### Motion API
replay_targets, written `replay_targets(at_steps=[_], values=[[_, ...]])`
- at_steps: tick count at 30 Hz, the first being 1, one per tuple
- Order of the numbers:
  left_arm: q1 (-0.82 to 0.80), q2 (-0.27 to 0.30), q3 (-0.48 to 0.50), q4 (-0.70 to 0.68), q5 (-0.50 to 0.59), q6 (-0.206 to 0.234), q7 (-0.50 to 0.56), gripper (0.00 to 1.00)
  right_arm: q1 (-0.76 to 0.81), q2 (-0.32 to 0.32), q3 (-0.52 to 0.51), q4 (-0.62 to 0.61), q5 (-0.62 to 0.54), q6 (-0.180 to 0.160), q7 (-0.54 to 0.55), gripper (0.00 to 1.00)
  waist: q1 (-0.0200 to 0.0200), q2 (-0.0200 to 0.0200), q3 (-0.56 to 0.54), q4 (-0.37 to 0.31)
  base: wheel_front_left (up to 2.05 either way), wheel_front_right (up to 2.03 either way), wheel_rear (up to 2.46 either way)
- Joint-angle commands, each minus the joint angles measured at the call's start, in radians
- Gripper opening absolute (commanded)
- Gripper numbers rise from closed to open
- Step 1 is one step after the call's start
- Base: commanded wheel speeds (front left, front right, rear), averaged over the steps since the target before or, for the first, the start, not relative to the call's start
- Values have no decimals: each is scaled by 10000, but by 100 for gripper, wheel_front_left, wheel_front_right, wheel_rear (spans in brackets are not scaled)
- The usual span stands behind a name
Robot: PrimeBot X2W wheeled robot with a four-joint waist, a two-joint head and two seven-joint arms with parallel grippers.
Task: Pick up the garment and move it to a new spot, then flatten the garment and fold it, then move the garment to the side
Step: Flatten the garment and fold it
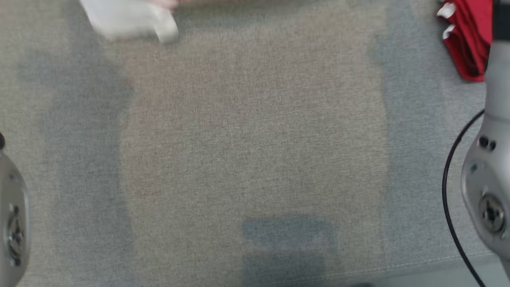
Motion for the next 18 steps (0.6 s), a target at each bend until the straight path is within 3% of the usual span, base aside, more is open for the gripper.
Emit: replay_targets(at_steps=[1,8,12,18], values=[[-333,-18,-41,298,34,-133,-195,0,-370,-30,-39,428,-147,-1,-262,0,-4,14,805,343,0,0,0],[-1125,-220,-235,2068,66,-786,-1301,0,-1906,19,147,3404,-598,1,-1667,0,-4,14,1510,909,0,0,0],[25,-385,-192,2465,-423,-1076,-1743,0,-1284,-135,724,4647,-440,-1,-2102,0,-4,14,2102,1184,0,0,0],[2251,-413,-171,1585,-1026,-1227,-1966,0,-192,-399,1500,4909,410,-1,-2339,0,-4,14,2336,1291,0,0,0]])
